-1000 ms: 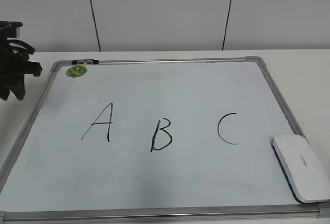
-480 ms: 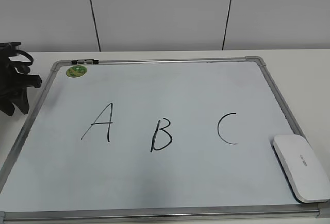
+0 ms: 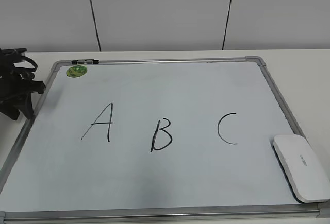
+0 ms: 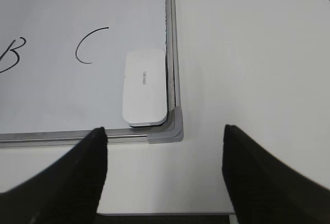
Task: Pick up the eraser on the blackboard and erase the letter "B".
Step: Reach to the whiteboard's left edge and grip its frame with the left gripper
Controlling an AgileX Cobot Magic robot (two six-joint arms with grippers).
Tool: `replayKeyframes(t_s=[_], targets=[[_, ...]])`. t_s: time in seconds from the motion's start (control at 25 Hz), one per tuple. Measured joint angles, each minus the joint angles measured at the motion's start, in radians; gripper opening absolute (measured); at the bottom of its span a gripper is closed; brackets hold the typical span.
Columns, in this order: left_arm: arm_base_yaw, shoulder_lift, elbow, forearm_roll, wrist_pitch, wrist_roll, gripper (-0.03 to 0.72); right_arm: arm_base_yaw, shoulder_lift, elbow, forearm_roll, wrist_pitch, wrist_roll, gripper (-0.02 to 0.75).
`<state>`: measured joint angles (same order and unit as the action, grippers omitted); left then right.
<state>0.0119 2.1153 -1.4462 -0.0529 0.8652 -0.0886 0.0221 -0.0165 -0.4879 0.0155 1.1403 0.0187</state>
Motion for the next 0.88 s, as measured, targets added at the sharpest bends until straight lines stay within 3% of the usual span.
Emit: replayKeyframes(t_s=[0.68, 0.88], targets=[[0.000, 0.012, -0.012, -0.026, 0.010, 0.045, 0.225, 0.000, 0.000, 0.000, 0.000, 0.000, 0.000, 0.519], [0.000, 0.017, -0.015, -0.035, 0.012, 0.047, 0.118, 0.000, 0.000, 0.000, 0.000, 0.000, 0.000, 0.519]])
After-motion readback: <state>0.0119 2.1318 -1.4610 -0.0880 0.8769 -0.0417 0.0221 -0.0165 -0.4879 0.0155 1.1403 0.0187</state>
